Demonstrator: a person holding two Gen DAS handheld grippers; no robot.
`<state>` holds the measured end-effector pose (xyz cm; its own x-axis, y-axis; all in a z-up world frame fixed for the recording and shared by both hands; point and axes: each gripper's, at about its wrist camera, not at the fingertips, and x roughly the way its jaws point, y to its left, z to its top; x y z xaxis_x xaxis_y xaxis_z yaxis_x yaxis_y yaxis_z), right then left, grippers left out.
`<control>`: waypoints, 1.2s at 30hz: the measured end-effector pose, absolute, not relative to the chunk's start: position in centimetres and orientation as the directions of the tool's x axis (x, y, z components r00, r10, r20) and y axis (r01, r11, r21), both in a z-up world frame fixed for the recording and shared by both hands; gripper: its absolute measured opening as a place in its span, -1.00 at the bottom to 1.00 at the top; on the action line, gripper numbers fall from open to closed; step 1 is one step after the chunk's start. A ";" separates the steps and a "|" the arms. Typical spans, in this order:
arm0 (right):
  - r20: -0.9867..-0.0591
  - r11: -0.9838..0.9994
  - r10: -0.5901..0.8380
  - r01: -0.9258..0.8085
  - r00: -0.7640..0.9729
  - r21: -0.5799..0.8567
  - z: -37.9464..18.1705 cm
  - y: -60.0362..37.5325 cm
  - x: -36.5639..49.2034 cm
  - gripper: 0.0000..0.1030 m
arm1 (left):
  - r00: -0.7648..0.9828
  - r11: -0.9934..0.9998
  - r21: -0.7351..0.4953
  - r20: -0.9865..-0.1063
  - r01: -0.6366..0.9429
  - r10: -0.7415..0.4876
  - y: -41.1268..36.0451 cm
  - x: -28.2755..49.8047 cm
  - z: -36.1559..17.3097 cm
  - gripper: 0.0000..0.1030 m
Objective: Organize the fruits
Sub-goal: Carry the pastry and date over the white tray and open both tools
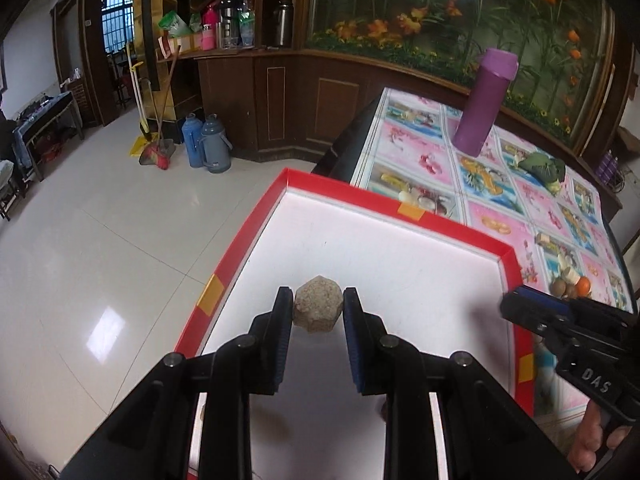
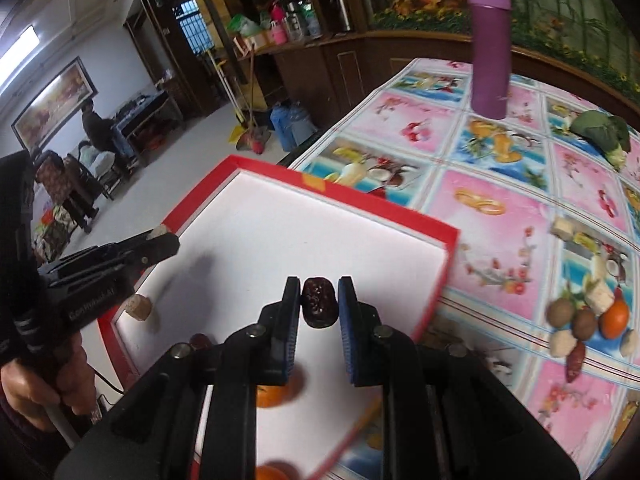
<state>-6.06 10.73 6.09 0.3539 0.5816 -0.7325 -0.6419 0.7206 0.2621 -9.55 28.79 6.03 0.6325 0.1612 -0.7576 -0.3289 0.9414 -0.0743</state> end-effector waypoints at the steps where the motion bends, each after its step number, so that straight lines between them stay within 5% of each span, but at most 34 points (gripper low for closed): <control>1: -0.743 0.719 0.574 -0.646 0.343 0.258 5.8 11.6 -6.2 -0.59 | 0.628 0.943 -0.068 -0.761 -0.327 0.163 28.8 -9.6 5.9 -0.53; 20: -0.829 0.726 0.497 -0.646 0.257 0.235 2.9 15.2 -6.0 -0.58 | 0.535 0.936 -0.022 -0.825 -0.350 0.181 29.9 -9.5 3.2 -0.51; 23: -0.821 0.721 0.514 -0.643 0.247 0.258 3.2 14.9 -5.9 -0.58 | 0.527 0.930 -0.016 -0.828 -0.368 0.194 30.1 -9.5 3.2 -0.28; 36: -0.714 0.767 0.571 -0.573 0.405 0.288 6.6 5.2 -5.3 -0.58 | 0.631 0.952 -0.003 -0.750 -0.305 0.199 25.7 -10.0 7.9 -0.05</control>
<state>-5.34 5.18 6.56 0.4053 0.5708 -0.7141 -0.5731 0.7672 0.2880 -9.98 25.72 7.91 0.6308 0.1994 -0.7499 -0.3050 0.9523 -0.0034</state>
